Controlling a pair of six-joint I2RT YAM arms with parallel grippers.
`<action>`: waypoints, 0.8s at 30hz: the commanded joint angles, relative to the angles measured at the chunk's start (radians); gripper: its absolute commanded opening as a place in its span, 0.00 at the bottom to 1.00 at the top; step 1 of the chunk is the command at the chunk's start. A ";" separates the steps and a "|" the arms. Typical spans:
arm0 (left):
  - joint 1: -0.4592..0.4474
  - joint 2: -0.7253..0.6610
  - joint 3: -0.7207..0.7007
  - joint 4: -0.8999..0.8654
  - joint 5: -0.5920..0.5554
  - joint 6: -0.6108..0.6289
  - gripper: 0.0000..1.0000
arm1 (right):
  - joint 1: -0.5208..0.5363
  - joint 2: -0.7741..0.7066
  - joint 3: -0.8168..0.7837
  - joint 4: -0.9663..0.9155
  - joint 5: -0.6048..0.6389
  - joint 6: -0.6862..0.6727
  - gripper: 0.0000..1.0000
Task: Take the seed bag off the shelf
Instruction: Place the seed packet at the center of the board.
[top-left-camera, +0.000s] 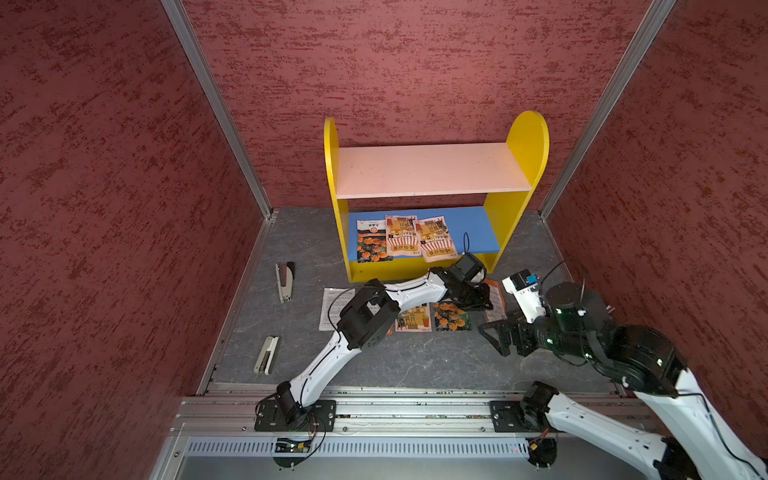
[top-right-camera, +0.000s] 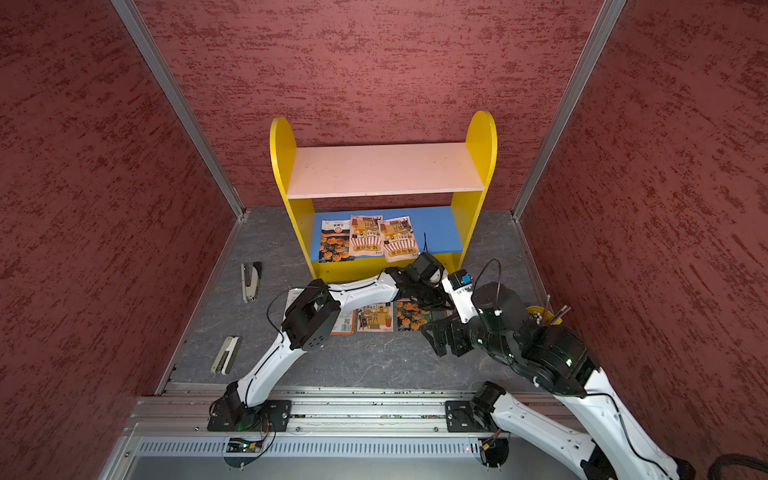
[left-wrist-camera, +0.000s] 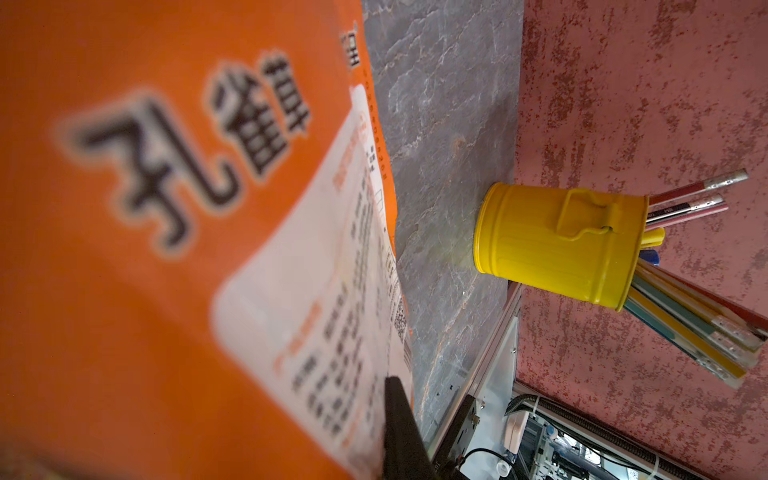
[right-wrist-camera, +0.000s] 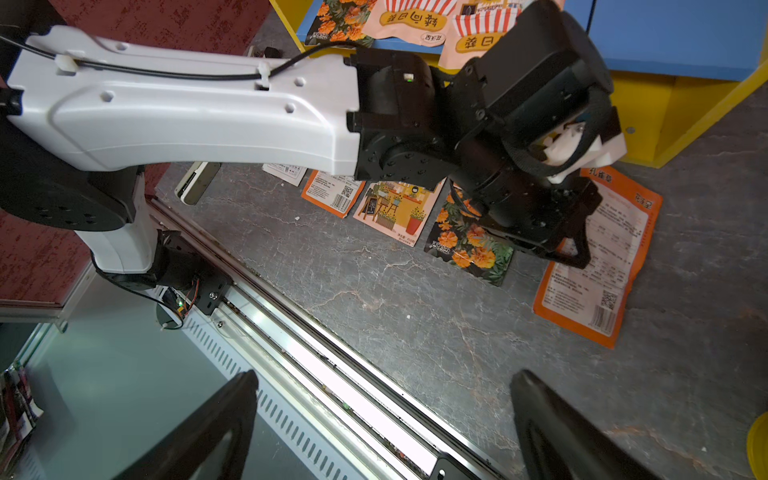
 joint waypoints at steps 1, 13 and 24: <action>0.007 0.045 0.066 -0.051 0.009 0.022 0.13 | 0.004 0.001 -0.006 0.025 -0.007 -0.005 0.98; 0.011 0.087 0.141 -0.170 -0.026 0.026 0.43 | 0.005 -0.015 -0.020 0.028 0.000 -0.001 0.98; 0.012 0.011 0.119 -0.285 -0.114 0.063 0.77 | 0.004 -0.015 -0.041 0.052 -0.006 -0.001 0.98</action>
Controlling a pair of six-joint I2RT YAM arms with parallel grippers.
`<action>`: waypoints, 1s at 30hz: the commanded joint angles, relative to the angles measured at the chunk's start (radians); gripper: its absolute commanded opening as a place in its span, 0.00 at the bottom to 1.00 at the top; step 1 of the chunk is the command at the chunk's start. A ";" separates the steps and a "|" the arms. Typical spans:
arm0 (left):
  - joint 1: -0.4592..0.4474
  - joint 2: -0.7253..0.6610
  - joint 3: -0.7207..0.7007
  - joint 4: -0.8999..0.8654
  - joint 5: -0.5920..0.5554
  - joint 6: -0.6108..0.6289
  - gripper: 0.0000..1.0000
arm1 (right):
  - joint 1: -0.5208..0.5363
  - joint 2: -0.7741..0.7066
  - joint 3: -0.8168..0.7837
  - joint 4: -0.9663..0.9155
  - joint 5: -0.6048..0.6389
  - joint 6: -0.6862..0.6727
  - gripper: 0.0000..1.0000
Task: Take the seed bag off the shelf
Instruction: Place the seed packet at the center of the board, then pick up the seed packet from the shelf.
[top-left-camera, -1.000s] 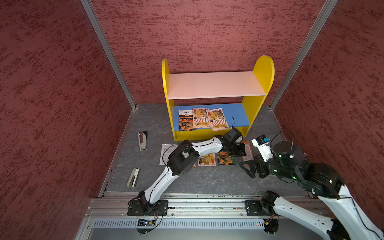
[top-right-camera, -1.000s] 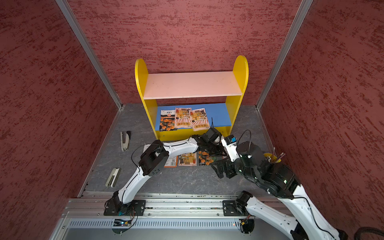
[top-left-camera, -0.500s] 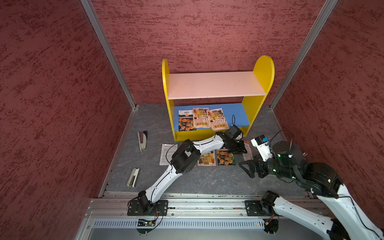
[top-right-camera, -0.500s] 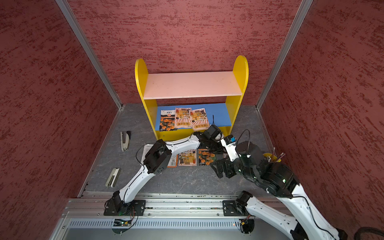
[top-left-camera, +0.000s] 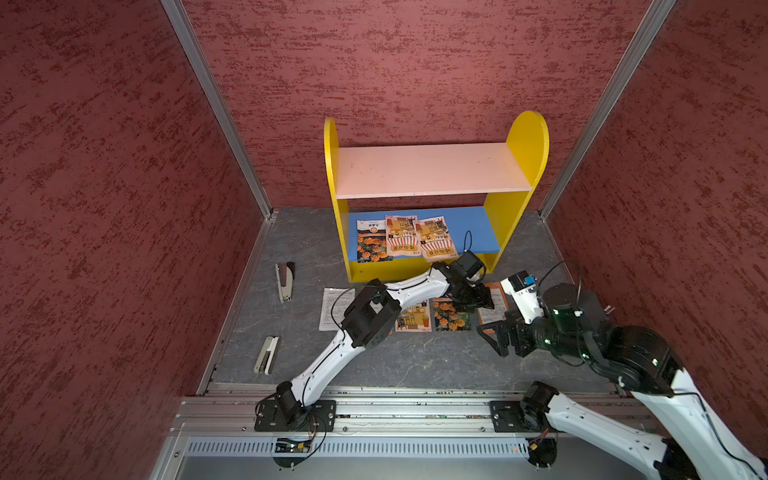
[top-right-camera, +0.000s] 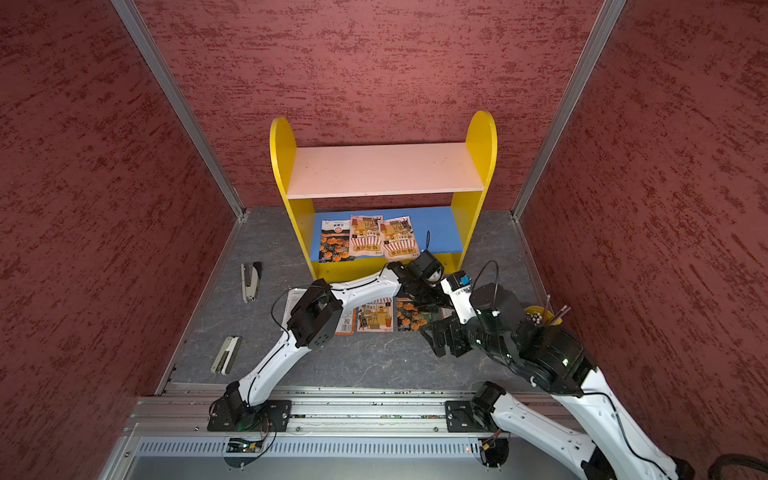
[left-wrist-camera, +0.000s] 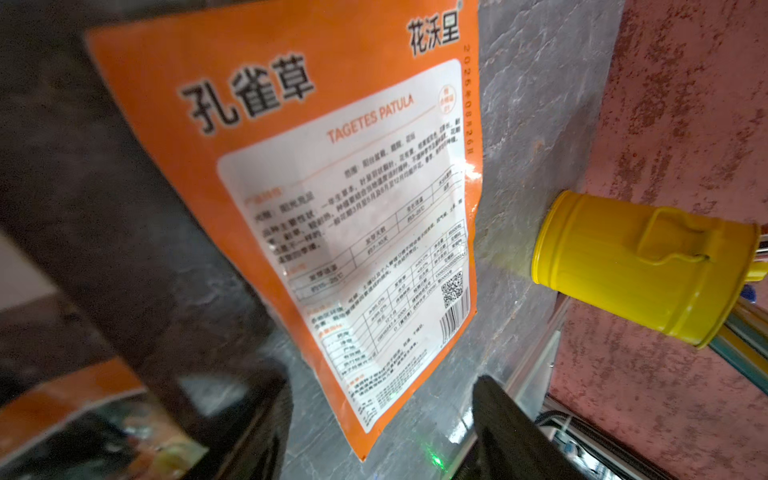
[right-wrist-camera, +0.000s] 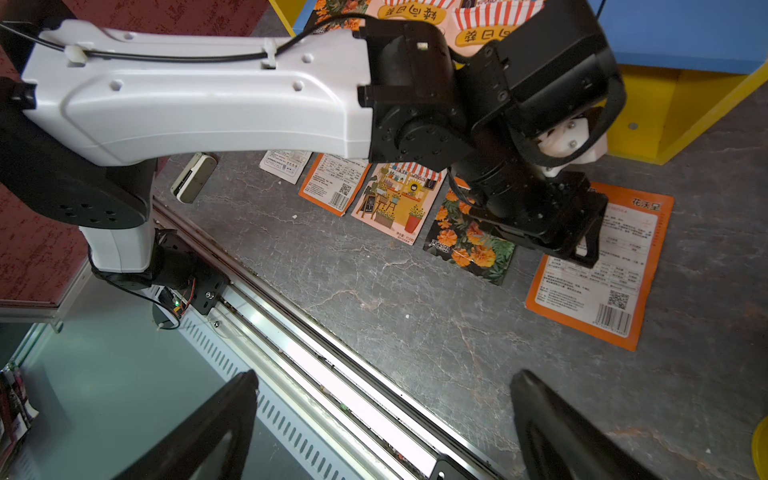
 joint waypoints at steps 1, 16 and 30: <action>0.006 -0.048 -0.014 -0.040 -0.040 0.022 0.77 | 0.004 -0.009 -0.012 0.041 -0.007 -0.001 0.98; 0.047 -0.346 -0.511 0.730 0.195 -0.087 0.80 | 0.004 -0.091 -0.106 0.307 -0.070 0.037 0.99; 0.085 -0.633 -0.942 1.122 0.327 -0.194 0.82 | 0.004 -0.056 -0.137 0.491 0.099 0.066 0.98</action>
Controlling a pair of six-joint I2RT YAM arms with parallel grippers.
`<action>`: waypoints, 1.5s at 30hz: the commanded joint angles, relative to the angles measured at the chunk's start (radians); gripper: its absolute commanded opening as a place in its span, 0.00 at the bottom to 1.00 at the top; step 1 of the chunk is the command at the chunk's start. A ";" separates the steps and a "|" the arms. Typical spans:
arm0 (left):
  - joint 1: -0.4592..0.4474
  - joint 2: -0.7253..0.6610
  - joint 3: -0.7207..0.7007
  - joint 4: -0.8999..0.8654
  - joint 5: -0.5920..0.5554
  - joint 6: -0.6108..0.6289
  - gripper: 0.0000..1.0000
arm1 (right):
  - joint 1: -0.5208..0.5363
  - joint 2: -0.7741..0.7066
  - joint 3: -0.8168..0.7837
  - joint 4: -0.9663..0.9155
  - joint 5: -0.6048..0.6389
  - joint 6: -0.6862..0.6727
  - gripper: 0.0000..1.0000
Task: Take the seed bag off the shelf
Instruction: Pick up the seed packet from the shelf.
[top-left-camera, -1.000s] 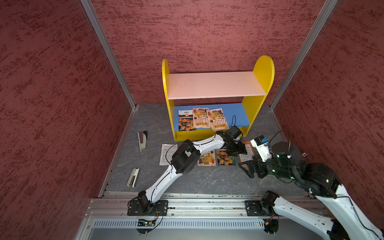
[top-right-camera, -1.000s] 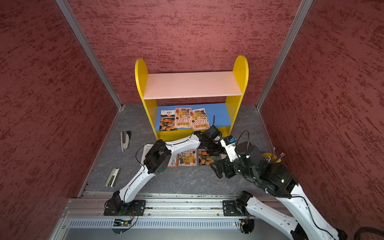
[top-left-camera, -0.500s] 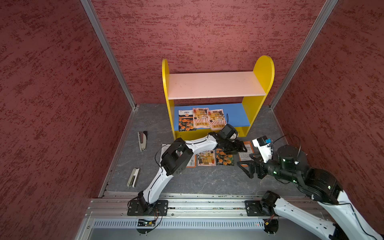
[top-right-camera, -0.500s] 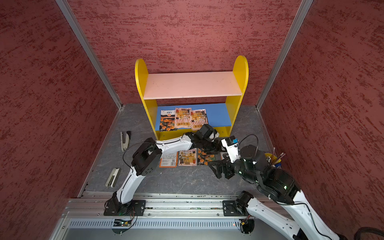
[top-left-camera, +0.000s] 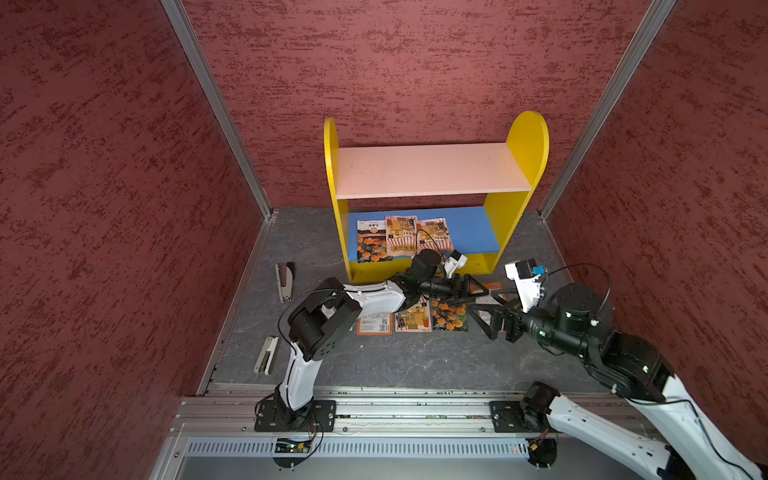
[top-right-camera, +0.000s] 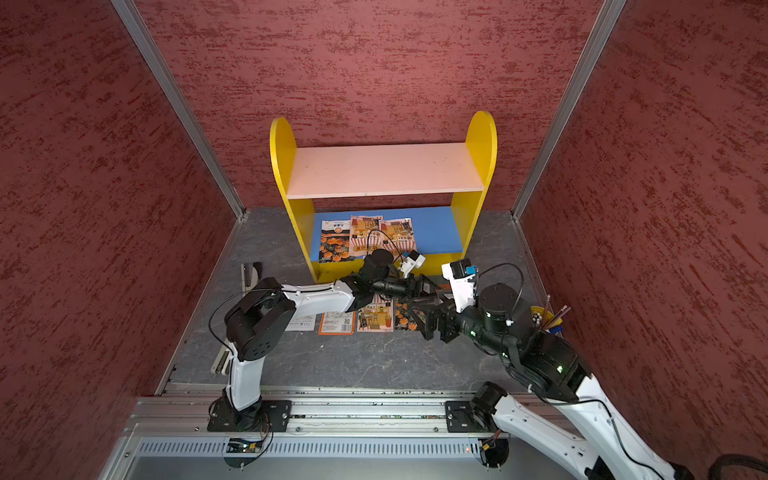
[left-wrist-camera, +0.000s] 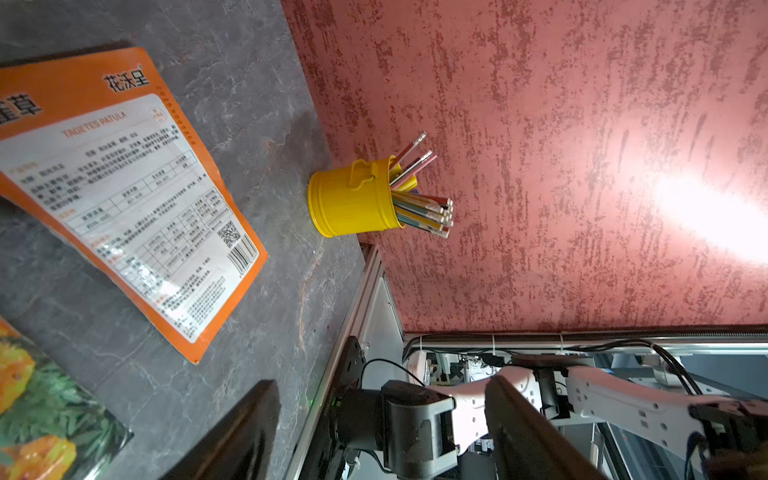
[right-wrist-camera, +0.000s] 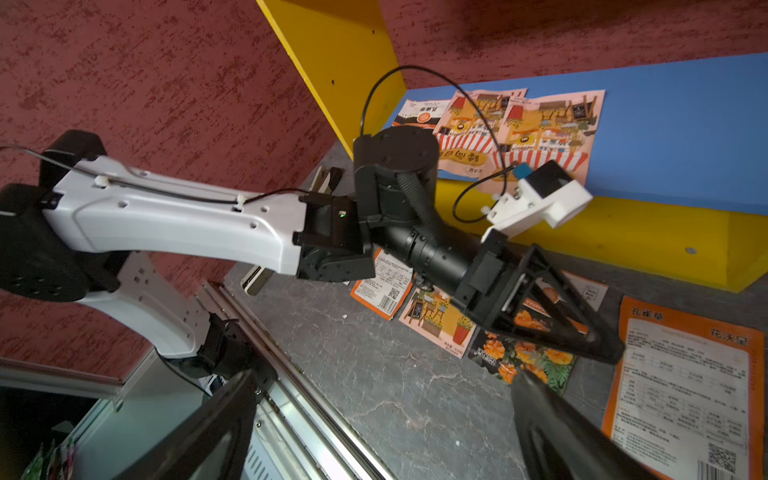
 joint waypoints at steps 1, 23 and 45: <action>0.002 -0.128 -0.073 0.003 -0.017 0.057 0.81 | 0.004 0.018 -0.015 0.090 0.100 0.018 0.98; 0.049 -0.970 -0.364 -0.922 -0.656 0.434 1.00 | -0.131 0.553 0.175 0.295 0.171 -0.135 0.98; 0.088 -1.280 -0.437 -1.049 -0.785 0.483 1.00 | -0.274 1.046 0.373 0.371 0.055 -0.251 0.98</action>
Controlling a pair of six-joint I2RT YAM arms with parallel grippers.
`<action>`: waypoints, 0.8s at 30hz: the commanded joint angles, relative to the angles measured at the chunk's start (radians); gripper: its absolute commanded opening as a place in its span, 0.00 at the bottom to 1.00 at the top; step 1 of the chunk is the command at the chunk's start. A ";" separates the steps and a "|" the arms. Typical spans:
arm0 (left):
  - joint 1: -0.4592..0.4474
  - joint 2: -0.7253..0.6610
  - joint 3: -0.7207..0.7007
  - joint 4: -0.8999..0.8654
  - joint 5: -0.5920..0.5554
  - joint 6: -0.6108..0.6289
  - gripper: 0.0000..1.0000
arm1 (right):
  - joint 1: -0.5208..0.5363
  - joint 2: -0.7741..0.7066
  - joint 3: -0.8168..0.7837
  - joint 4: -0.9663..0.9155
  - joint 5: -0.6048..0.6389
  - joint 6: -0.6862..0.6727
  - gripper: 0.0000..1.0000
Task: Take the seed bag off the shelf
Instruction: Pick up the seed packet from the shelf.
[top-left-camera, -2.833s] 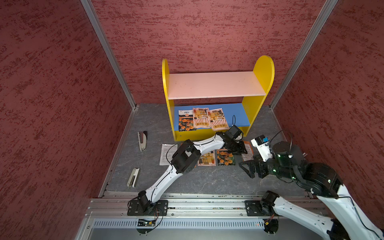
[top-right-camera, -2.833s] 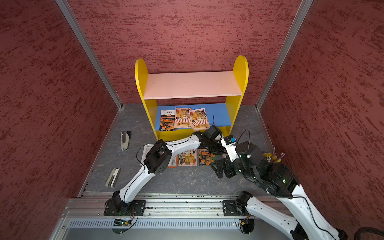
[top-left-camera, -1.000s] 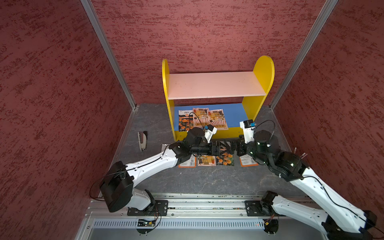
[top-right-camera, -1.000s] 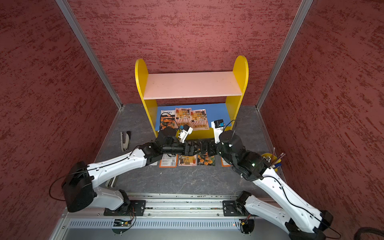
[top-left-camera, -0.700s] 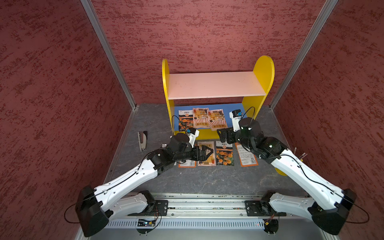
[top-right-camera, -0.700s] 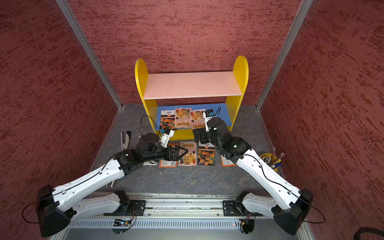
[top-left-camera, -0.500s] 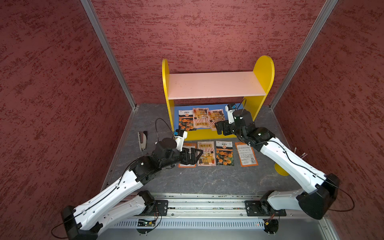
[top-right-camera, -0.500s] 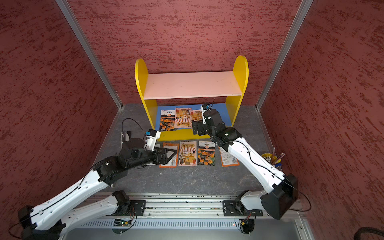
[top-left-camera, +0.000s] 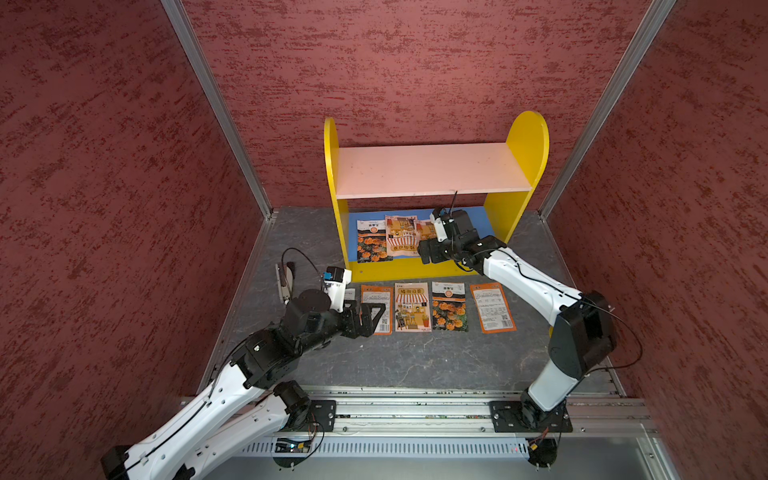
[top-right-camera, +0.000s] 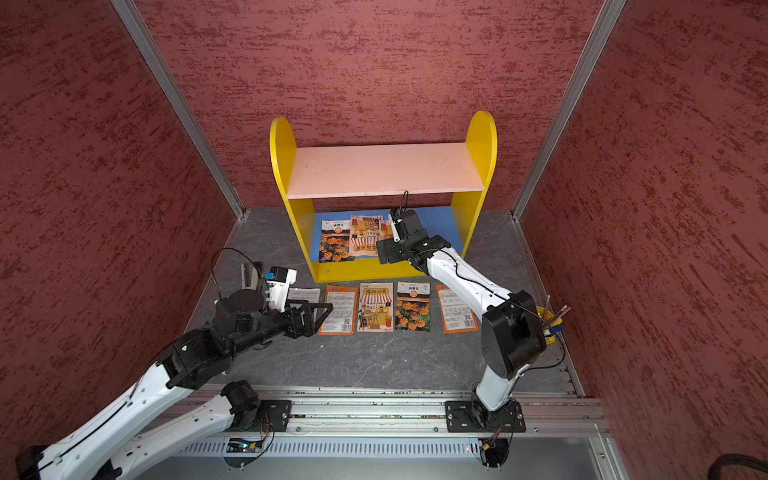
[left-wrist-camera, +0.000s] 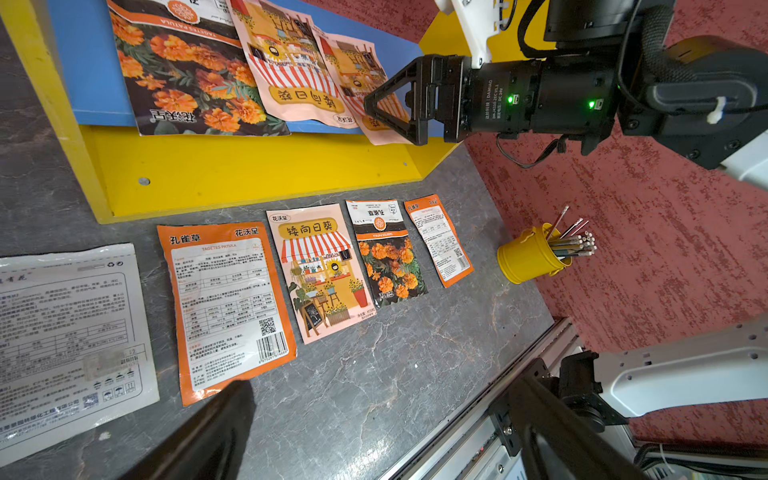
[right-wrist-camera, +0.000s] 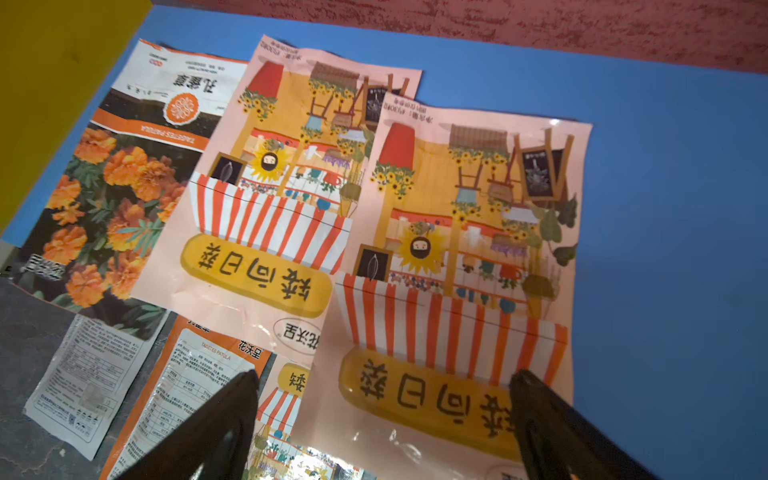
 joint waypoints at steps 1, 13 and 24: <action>0.005 0.005 -0.015 0.016 -0.014 0.012 1.00 | -0.017 0.011 0.033 0.041 -0.008 -0.018 0.98; 0.006 0.005 -0.032 0.030 -0.017 0.006 1.00 | -0.054 0.034 -0.002 0.047 0.064 -0.039 0.97; 0.006 0.002 -0.050 0.042 -0.017 -0.002 1.00 | -0.057 0.028 -0.052 0.067 0.082 -0.052 0.96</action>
